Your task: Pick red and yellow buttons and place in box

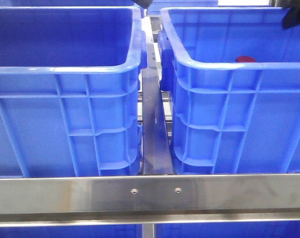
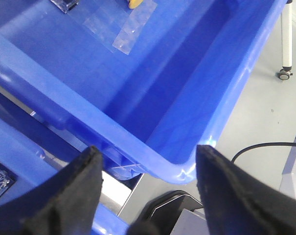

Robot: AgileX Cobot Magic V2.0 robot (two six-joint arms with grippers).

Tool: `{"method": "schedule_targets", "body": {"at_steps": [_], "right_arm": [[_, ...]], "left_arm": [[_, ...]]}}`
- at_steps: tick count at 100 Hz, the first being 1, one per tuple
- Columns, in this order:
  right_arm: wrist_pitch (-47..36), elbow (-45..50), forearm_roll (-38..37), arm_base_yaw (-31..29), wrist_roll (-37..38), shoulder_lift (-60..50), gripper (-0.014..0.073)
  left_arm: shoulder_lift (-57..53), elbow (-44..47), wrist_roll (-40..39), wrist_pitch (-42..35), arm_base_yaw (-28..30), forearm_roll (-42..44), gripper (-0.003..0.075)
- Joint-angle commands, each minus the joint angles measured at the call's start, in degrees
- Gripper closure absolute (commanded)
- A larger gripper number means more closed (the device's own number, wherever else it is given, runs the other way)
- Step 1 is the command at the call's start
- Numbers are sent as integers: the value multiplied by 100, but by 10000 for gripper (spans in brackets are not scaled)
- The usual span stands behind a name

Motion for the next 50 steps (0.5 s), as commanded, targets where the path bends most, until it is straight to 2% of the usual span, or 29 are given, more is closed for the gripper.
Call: {"method": "schedule_targets", "body": {"at_steps": [1,14,25,35,50], "right_arm": [[-52,134,17,-35,-76,-750,198],[-102,710,17,-35,-76,-1556,379],[-97,1276,17,-35,-76,-2273,500],[-97,1821,17,-35,-76,-2952,583],[-91,2528,17,-35,-76,-3927,652]], "left_arm": [[-224,-168,-6,-271,-27,-249,322],[-224,-168,-6,-271,-27,-249,325],[-224,-168,-6,-281,-27,-249,374],[-224,-168,-6,-329,-27,-249,463],[-224,-168,-6,-471,-27,-185,662]]}}
